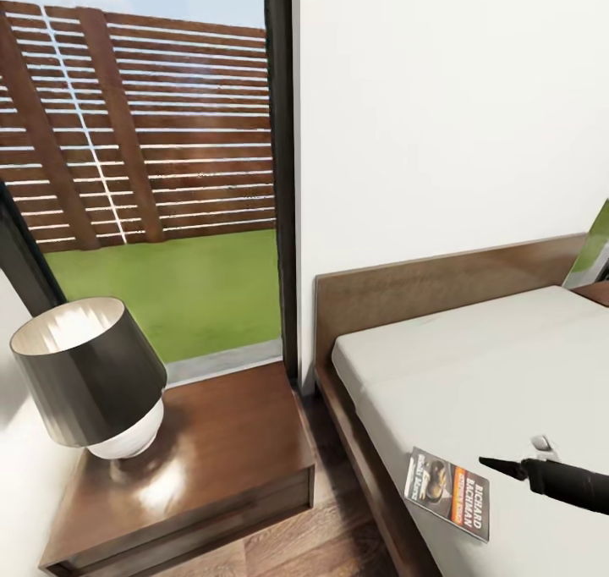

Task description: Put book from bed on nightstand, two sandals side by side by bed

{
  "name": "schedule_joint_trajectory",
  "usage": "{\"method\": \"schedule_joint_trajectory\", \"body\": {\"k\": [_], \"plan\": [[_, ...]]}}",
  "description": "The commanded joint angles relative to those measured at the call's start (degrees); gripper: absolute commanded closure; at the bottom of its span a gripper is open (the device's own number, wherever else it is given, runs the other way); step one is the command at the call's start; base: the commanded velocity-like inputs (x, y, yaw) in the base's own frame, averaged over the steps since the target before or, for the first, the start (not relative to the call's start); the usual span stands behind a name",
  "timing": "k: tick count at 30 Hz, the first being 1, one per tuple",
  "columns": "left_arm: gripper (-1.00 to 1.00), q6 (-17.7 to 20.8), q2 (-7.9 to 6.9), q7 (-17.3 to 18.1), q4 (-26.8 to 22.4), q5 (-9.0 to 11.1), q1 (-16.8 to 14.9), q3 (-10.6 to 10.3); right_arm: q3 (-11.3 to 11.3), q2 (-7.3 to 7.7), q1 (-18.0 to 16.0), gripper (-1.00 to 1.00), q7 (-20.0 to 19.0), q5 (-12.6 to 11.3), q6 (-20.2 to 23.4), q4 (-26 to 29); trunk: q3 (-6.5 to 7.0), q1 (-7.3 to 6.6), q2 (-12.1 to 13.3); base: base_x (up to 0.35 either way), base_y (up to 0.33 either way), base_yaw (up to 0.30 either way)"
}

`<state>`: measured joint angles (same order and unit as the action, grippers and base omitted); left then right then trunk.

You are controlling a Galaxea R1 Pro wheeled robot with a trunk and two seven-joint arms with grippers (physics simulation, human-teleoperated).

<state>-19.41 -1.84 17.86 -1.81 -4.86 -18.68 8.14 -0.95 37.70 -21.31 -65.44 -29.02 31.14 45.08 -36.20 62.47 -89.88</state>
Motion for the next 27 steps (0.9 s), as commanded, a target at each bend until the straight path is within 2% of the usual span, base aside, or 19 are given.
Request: {"method": "schedule_joint_trajectory", "body": {"k": [1,5,7,13,16,17,20,22,23,24,26,27], "plan": [[-1.0,-0.19,0.2,0.18,0.05,-0.5,-0.04,0.52,-0.1,0.02,-0.05,-1.0,-0.29,-0.45,-0.99,-2.21,0.13,-0.23,0.39,0.0,0.0,0.0],[-1.0,-0.19,0.76,0.23,0.05,-0.5,-0.04,0.49,-0.1,0.01,-0.05,-1.0,-0.8,-0.47,-10.08,-8.7,0.85,-1.11,1.99,0.0,0.0,0.0],[-1.0,-0.19,1.07,0.24,0.05,-0.5,-0.04,0.48,-0.12,-0.02,-0.05,-1.0,-0.9,-0.49,-12.34,-11.58,1.21,-1.55,2.79,0.0,0.0,0.0],[-1.0,-0.21,1.35,0.36,0.03,-0.5,-0.04,0.48,-0.17,-0.1,-0.05,-1.0,-0.96,-0.51,-13.83,-15.61,2.29,-2.87,5.2,0.0,0.0,0.0],[-1.0,-0.2,1.37,2.99,-0.03,-0.5,-0.04,0.54,-0.19,-0.32,-0.03,-1.0,-0.93,-0.51,-13.97,-16.34,2.83,-3.53,6.4,0.0,0.0,0.0],[-1.0,0.59,1.8,9.81,-2.3,-0.49,-0.15,0.56,-0.19,-0.47,-0.04,-1.0,-0.86,-0.51,-14.06,-19.64,3.01,-3.74,6.8,0.0,0.0,0.0],[-1.0,3.88,1.75,13.97,-6.54,-0.4,-0.19,0.62,-0.2,-0.5,-0.05,-1.0,-0.84,-0.51,-15.01,-21.89,3.55,-4.4,8.01,0.0,0.0,0.0],[-1.0,9.3,1.86,18.36,-11.76,-0.36,-0.2,0.64,-0.22,-0.51,-0.05,-1.0,-0.84,-0.51,-16.52,-22.79,3.9,-4.84,8.81,0.0,0.0,0.0],[-1.0,14.03,1.98,21.68,-16.12,-0.31,-0.21,0.61,-0.25,-0.52,-0.05,-1.0,-0.85,-0.51,-17.23,-23.32,4.08,-5.06,9.21,0.0,0.0,0.0],[-1.0,17.06,2.07,23.64,-18.94,-0.27,-0.21,0.6,-0.26,-0.52,-0.05,-1.0,-0.86,-0.51,-17.52,-23.74,4.26,-5.28,9.61,0.0,0.0,0.0],[-1.0,22.78,2.67,27.48,-24.45,-0.14,-0.21,0.58,-0.27,-0.52,-0.05,-1.0,-0.89,-0.51,-17.87,-25.18,4.62,-5.72,10.41,0.0,0.0,0.0],[-1.0,24.0,2.98,28.46,-25.8,-0.11,-0.21,0.57,-0.28,-0.52,-0.05,-1.0,-0.88,-0.51,-17.95,-25.7,4.8,-5.94,10.82,0.0,0.0,0.0]]}}
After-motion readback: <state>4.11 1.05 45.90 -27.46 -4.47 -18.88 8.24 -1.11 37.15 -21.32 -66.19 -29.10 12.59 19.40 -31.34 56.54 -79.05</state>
